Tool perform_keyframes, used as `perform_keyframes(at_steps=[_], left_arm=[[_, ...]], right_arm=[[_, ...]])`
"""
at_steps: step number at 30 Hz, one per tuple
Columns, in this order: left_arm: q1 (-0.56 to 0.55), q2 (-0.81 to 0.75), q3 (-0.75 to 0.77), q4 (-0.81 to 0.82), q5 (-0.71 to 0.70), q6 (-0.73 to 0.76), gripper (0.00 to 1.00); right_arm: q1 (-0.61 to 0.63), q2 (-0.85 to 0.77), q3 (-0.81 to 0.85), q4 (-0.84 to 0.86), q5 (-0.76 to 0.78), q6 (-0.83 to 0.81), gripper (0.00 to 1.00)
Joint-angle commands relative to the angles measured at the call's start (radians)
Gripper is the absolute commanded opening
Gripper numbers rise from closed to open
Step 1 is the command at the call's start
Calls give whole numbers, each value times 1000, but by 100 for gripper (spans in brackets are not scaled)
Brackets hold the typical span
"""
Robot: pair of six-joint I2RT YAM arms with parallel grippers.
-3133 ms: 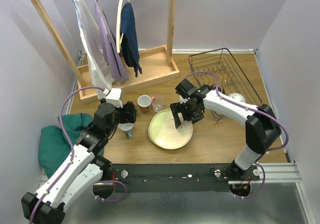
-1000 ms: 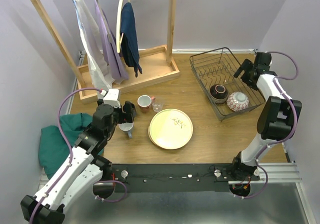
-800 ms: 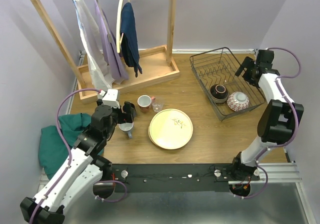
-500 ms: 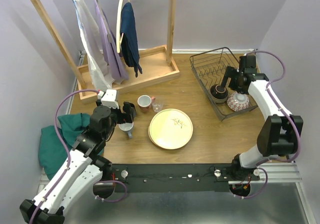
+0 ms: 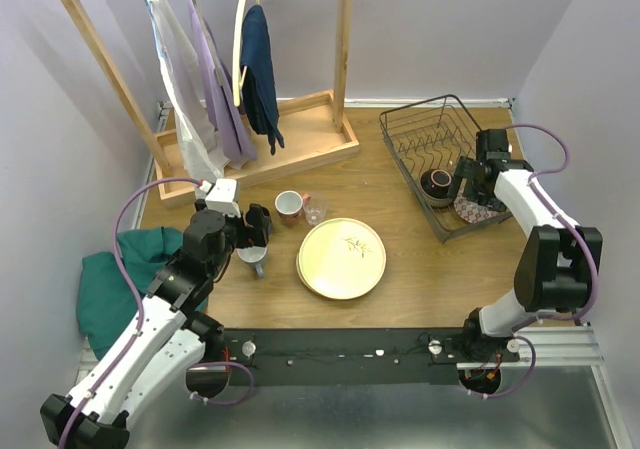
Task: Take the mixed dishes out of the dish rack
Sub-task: Adjust the bowl in the dish rack.
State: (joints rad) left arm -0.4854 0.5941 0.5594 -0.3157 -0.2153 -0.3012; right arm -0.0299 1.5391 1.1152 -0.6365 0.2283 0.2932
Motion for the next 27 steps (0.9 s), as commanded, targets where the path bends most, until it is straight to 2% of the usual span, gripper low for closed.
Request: perform_keyframes(at_steps=[1, 14, 20, 27], left_arm=[[4, 10, -3, 17, 19, -1, 99], [4, 45, 4, 4, -6, 5, 99], [4, 68, 5, 3, -4, 7, 99], [2, 85, 5, 4, -2, 8, 99]], right_arm=[[-56, 52, 24, 83, 109, -12, 100], [-93, 115, 77, 146, 226, -45, 100], [-93, 26, 66, 130, 97, -14, 100], [-93, -125, -27, 161, -209, 121, 100]])
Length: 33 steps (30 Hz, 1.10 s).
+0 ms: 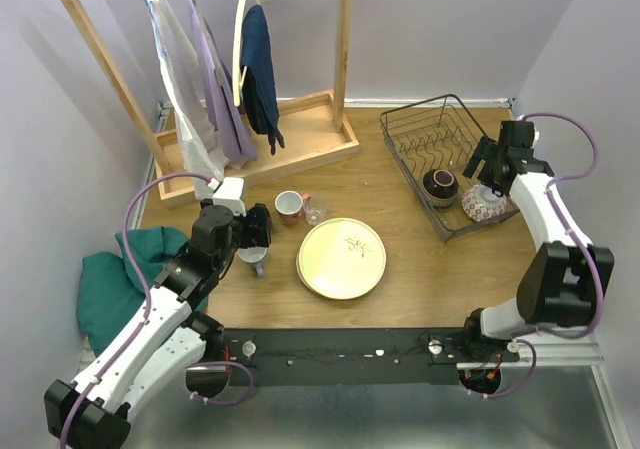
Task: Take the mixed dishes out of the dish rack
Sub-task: Adjust the bowl in the dish rack, then pick up the bowl from the dish rack.
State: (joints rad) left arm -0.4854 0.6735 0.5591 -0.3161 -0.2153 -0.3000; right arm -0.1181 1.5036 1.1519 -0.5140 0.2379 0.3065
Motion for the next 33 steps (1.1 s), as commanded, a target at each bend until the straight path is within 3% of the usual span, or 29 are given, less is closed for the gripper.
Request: perform_keyframes(at_steps=[1, 4, 10, 19, 33], left_arm=[[2, 8, 5, 3, -2, 9, 99], [4, 17, 5, 5, 1, 9, 99], [2, 20, 7, 5, 7, 9, 99], [4, 12, 5, 2, -1, 9, 99], [4, 14, 7, 3, -6, 12, 99]], right_arm=[[-5, -100, -76, 49, -232, 162, 100], [-5, -137, -139, 112, -319, 285, 100], [-6, -163, -262, 224, -344, 506, 100], [-6, -140, -377, 388, -298, 667, 100], [-17, -59, -442, 502, -244, 829, 99]])
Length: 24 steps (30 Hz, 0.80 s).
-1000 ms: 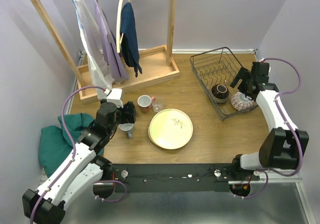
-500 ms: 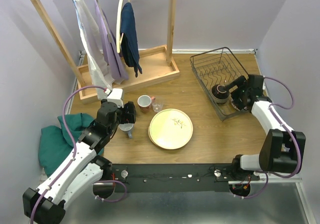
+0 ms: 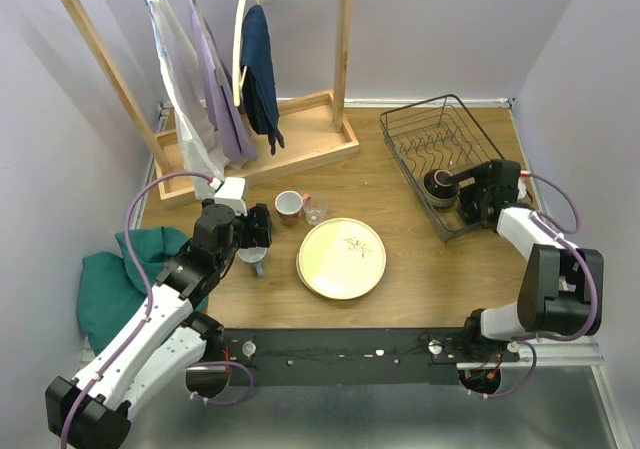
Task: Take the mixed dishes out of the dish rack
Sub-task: Pick up the bowl from the dish rack.
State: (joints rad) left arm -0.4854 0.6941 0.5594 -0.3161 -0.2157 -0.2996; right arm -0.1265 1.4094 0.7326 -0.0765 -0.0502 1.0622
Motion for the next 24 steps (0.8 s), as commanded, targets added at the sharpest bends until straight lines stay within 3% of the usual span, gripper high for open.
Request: perform_keyframes(at_steps=[1, 17, 24], left_arm=[[4, -8, 5, 2, -7, 11, 99], [4, -11, 7, -6, -27, 13, 99], [2, -7, 7, -8, -30, 11, 99]], right_arm=[[-9, 51, -22, 67, 44, 77, 99], [-12, 140, -116, 282, 21, 131, 98], [-15, 125, -148, 305, 4, 140, 91]])
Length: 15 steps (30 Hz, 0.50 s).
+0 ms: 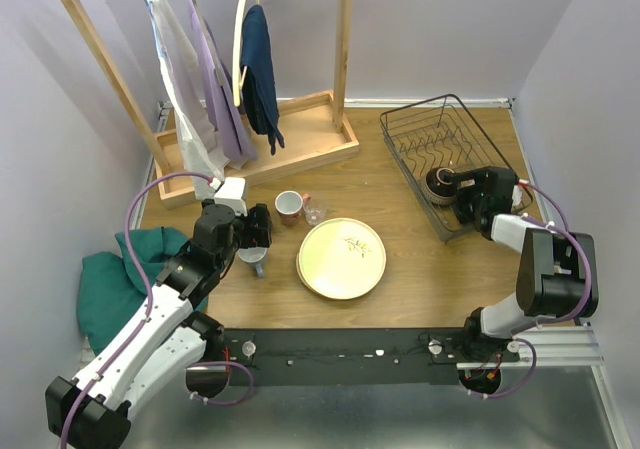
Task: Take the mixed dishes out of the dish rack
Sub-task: Pick up the bowl from the dish rack.
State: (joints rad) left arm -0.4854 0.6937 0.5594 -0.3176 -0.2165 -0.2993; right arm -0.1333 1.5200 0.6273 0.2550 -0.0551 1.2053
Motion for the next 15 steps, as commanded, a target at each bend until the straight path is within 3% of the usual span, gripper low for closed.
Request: perform_keyframes(at_steps=[1, 15], left_arm=[[4, -6, 7, -6, -29, 11, 99], [4, -3, 8, -6, -24, 9, 99]], right_arm=[[-8, 6, -44, -31, 8, -3, 88], [-9, -132, -20, -125, 35, -73, 64]])
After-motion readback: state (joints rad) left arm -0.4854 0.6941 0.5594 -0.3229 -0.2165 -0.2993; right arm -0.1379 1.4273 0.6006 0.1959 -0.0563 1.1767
